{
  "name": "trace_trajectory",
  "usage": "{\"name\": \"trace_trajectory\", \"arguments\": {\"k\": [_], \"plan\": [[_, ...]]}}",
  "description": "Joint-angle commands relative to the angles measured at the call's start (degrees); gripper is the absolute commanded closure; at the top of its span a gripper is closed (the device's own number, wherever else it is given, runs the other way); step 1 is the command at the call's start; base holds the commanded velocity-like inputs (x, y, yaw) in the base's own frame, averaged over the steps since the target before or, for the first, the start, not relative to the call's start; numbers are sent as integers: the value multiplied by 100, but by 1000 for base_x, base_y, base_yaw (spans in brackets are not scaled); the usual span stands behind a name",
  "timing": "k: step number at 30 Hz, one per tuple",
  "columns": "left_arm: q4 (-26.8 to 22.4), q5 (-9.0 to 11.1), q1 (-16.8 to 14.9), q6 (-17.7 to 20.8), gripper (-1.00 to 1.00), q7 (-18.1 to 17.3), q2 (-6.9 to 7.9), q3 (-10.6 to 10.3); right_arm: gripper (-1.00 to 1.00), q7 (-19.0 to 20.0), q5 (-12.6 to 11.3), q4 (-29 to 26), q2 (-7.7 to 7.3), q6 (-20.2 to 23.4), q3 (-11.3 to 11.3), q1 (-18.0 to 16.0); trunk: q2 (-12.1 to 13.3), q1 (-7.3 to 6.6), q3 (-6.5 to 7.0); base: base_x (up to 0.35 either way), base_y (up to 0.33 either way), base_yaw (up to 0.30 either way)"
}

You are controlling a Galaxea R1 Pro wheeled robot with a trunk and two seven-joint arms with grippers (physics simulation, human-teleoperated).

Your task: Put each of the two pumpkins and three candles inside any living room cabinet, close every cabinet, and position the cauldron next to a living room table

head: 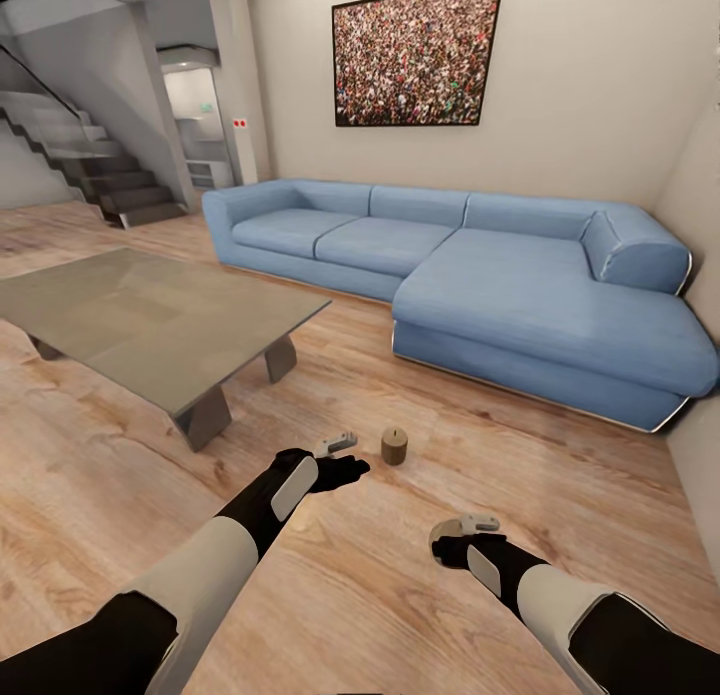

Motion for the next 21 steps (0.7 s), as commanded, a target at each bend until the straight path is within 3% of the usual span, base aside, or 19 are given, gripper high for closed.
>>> {"name": "trace_trajectory", "arguments": {"k": [1,8,21], "plan": [[-9,60,-3,11,-100,51,4,-28,100,-28,-48,-11,-1,30,48,-1,-2,-1,4,0,0,-13],[-8,62,2,11,-100,51,3,-28,100,-28,-52,-11,-1,30,48,-1,-2,-1,66,0,0,-96],[-8,62,0,11,-100,51,5,-28,100,-28,-57,-11,-1,30,48,-1,-2,-1,165,0,0,-210]]}}
